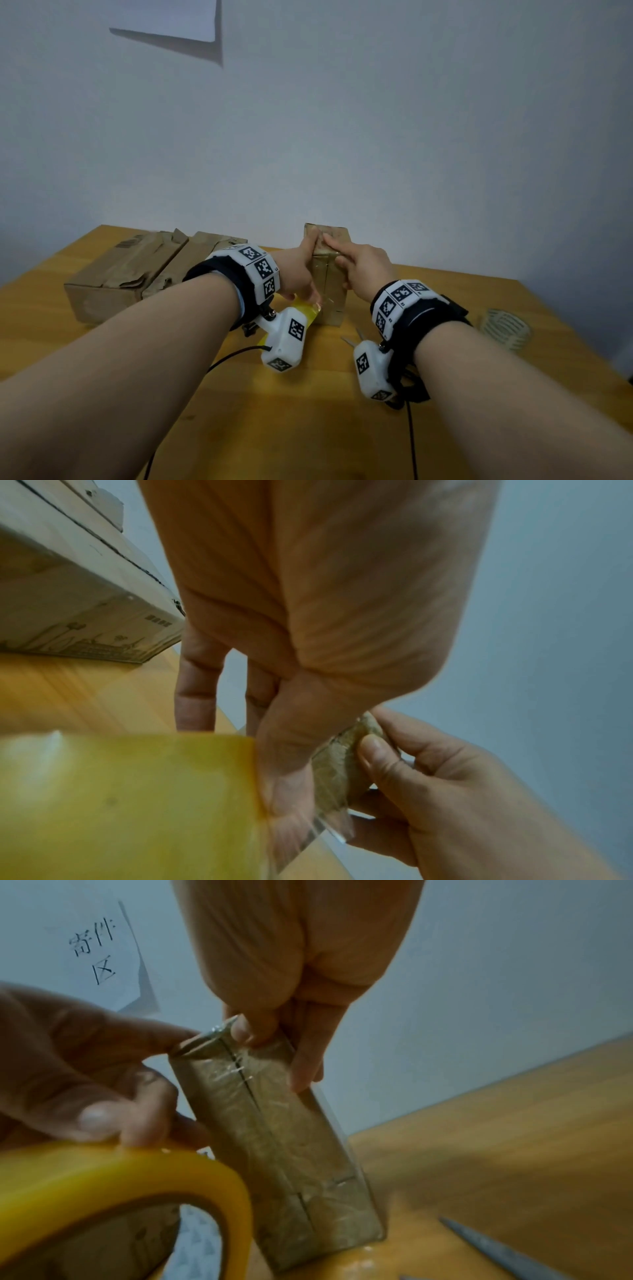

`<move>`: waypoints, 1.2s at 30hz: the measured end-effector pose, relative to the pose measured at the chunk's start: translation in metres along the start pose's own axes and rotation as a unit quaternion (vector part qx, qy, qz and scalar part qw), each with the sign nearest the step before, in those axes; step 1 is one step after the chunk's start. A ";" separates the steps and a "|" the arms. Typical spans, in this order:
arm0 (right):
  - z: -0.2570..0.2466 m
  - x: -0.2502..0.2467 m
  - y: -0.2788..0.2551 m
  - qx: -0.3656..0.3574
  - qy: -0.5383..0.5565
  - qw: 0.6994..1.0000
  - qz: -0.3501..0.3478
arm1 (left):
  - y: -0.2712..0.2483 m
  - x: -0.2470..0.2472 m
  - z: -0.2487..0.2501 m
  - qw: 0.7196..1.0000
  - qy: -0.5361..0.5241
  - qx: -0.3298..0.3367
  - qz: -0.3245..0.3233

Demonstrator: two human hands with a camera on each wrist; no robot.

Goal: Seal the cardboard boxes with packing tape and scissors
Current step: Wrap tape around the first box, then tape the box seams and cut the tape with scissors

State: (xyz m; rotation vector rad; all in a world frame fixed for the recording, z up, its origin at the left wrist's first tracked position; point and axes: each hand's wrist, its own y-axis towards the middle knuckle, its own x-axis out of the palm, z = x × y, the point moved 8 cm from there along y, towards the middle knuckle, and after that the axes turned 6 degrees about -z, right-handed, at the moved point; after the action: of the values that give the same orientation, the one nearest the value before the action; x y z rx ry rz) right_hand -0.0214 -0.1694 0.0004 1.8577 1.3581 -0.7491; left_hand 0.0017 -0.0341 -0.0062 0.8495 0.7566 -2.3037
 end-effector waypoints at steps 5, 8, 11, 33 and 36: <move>-0.002 0.002 -0.007 0.025 -0.048 0.997 -0.063 | 0.002 0.000 -0.006 1.000 -0.009 -0.012 -0.002; 0.006 0.002 -0.017 0.055 -0.021 0.996 -0.065 | 0.002 0.002 -0.007 1.000 -0.007 -0.007 -0.001; 0.019 -0.006 -0.020 0.127 0.119 0.985 -0.013 | -0.001 0.005 -0.005 1.000 0.004 0.009 -0.001; 0.062 -0.027 -0.063 0.266 0.266 0.926 -0.039 | -0.052 0.000 -0.036 0.982 -0.185 0.045 -0.001; 0.055 -0.039 -0.065 0.293 0.119 0.947 -0.047 | -0.054 0.001 -0.033 0.980 -0.193 0.046 0.028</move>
State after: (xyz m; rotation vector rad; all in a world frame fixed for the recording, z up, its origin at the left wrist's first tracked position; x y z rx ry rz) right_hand -0.0976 -0.2222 -0.0138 2.4199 1.4892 -1.0965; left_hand -0.0221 0.0242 -0.0121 0.4302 0.4511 -2.3659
